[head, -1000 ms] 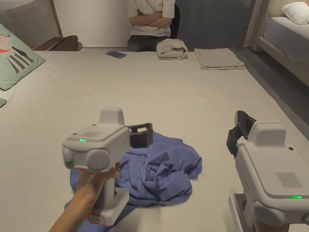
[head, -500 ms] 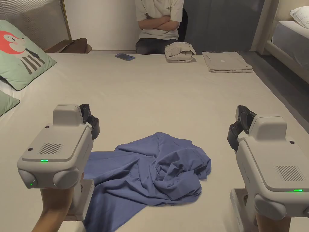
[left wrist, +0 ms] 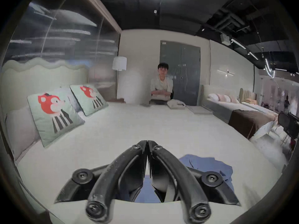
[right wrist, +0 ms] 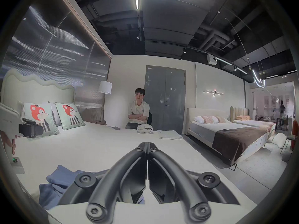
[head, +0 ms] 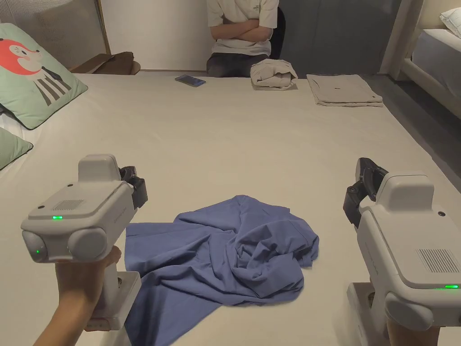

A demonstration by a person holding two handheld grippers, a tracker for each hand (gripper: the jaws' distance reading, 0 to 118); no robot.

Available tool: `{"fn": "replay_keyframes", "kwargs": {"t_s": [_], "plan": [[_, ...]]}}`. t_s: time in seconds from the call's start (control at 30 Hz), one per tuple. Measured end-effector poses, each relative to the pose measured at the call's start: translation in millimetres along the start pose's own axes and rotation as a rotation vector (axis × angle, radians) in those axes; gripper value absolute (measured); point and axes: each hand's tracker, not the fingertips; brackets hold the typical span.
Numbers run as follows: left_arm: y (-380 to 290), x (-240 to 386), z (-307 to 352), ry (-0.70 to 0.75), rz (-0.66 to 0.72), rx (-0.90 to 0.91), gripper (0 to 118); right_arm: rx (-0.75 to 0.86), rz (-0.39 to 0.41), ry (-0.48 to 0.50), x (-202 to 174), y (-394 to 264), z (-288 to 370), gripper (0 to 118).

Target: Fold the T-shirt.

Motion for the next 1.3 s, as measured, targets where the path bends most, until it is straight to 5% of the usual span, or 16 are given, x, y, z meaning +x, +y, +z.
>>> {"fn": "replay_keyframes", "kwargs": {"t_s": [0.27, 0.47, 0.5, 0.53, 0.6, 0.67, 0.77, 0.9, 0.93, 1.07, 1.17, 1.3], "plan": [[-7.0, -33.7, -93.2, -0.095, 0.015, -0.358, 0, -0.03, 0.006, 0.01, -4.0, -11.7, -20.9, 0], [-35.9, -57.6, -168.4, -0.02, -0.05, -0.56, 0, -0.079, 0.017, 0.01, -6.6, -31.1, -52.1, 0], [-39.6, -61.9, -176.3, -0.007, -0.027, -0.569, 6, -0.089, 0.016, 0.011, -6.5, -35.0, -57.4, 0], [-41.8, -65.5, -181.2, -0.007, -0.007, -0.591, 24, -0.099, 0.017, 0.011, -6.9, -38.6, -62.4, 0], [-46.9, -71.3, -191.6, -0.004, 0.026, -0.632, 82, -0.118, 0.017, 0.011, -7.6, -45.9, -71.8, 0], [-53.0, -73.4, -198.4, 0.008, 0.031, -0.663, 101, -0.141, 0.011, 0.014, -7.5, -53.8, -79.2, 0], [-58.3, -72.3, -203.6, 0.023, 0.04, -0.669, 99, -0.161, 0.011, 0.016, -9.2, -63.1, -85.3, 0], [-66.6, -69.6, -207.1, 0.012, 0.06, -0.718, 72, -0.179, 0.005, 0.02, -9.9, -69.2, -87.9, 0], [-69.2, -65.0, -204.0, 0.023, 0.045, -0.721, 56, -0.181, 0.005, 0.021, -9.7, -69.9, -88.1, 0], [-70.2, -53.7, -196.8, 0.048, -0.027, -0.694, 46, -0.188, 0.0, 0.022, -9.2, -70.2, -88.2, 0], [-67.6, -43.4, -191.2, 0.032, -0.061, -0.695, 10, -0.193, -0.006, 0.018, -7.2, -71.5, -88.3, 0], [-57.6, -34.8, -178.3, 0.011, -0.091, -0.654, 4, -0.226, -0.044, 0.017, -0.3, -71.8, -94.6, 0]]}}
